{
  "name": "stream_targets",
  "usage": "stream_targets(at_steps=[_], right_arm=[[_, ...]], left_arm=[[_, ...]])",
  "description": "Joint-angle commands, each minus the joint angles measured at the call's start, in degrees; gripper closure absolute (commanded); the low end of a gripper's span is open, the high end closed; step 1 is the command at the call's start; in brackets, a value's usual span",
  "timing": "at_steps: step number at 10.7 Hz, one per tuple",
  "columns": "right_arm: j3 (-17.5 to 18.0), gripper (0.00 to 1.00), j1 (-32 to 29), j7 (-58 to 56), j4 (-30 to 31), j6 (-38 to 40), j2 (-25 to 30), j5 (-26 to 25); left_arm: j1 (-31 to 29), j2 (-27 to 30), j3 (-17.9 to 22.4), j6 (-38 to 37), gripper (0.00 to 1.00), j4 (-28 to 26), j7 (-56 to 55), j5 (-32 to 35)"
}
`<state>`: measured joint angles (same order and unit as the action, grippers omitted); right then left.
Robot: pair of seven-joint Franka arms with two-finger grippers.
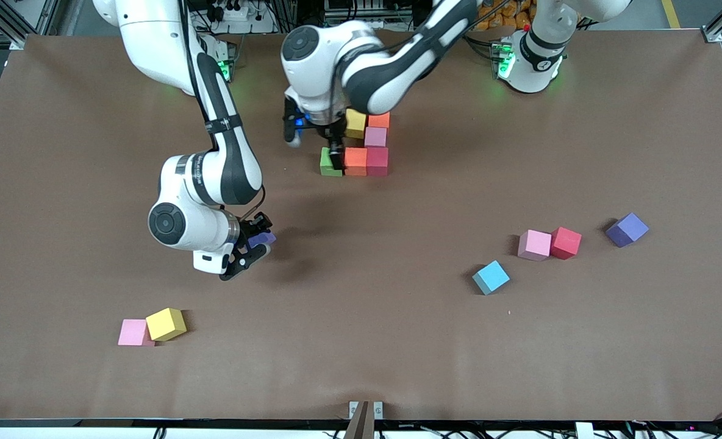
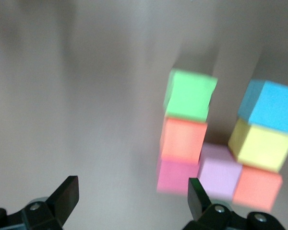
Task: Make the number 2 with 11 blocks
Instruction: 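Lower the purple cube toward the row while the left gripper reaches the cyan cube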
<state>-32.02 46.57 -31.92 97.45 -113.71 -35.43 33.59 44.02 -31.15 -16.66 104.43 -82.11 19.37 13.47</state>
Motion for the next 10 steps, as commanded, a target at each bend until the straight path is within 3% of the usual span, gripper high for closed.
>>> stream_targets(at_steps=[1, 4, 7, 10], right_arm=[[-0.85, 0.80, 0.89, 0.81, 2.39, -0.46, 2.21, 0.52], [-1.89, 0.81, 7.37, 7.56, 8.78, -8.42, 5.62, 0.52], [-7.42, 0.82, 18.25, 16.07, 14.15, -15.82, 7.48, 0.52], [-12.79, 0.82, 30.92, 26.79, 19.69, -24.69, 7.57, 0.52]], left_arm=[[-7.69, 5.39, 0.31, -7.02, 0.00, -2.26, 0.93, -3.01], [-17.80, 7.85, 3.81, -8.54, 0.00, -1.83, 0.93, -2.48], [-27.65, 8.04, 5.06, -8.45, 0.00, -1.73, 1.83, -3.45], [-28.03, 6.02, 7.17, -4.16, 0.00, -1.91, -17.18, -6.60]])
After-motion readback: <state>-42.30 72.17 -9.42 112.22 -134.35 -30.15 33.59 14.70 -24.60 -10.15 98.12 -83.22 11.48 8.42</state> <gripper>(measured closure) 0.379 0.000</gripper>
